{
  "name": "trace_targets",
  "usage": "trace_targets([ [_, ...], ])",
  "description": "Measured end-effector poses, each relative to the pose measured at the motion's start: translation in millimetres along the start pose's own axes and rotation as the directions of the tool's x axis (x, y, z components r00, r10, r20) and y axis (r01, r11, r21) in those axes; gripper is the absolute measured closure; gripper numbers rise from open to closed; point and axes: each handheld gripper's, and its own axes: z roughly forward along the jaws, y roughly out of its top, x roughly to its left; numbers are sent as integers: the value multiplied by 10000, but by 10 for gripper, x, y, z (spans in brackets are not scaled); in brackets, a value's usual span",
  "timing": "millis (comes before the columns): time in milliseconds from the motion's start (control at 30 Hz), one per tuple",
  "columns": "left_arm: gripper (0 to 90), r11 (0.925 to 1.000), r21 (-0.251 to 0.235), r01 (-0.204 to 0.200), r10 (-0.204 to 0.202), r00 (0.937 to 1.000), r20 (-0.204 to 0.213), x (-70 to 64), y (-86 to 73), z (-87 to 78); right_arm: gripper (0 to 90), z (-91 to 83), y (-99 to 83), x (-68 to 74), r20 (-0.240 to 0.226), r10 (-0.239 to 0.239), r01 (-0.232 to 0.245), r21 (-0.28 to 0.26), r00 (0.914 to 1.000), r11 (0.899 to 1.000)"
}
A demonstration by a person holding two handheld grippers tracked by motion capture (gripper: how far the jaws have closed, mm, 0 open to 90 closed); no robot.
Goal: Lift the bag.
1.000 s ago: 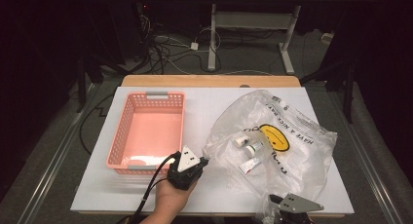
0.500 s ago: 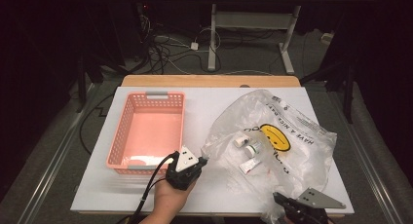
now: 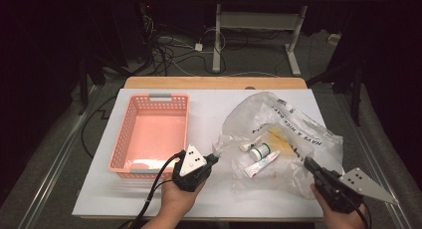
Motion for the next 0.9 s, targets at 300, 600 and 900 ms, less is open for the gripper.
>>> trace_targets([
  [300,888,9918,-1270,159,-158,9999,15,46,365,-29,900,93,603,-84,520,-43,158,-2236,9986,9745],
  [600,888,9694,-2398,-519,394,9976,-569,114,849,-236,900,65,1147,-196,943,-228,530,-3304,9953,9423],
  [900,888,9420,-3238,-888,577,9928,-1046,211,1402,-370,900,-4,1771,-416,1434,-134,738,-4252,9896,9021],
])
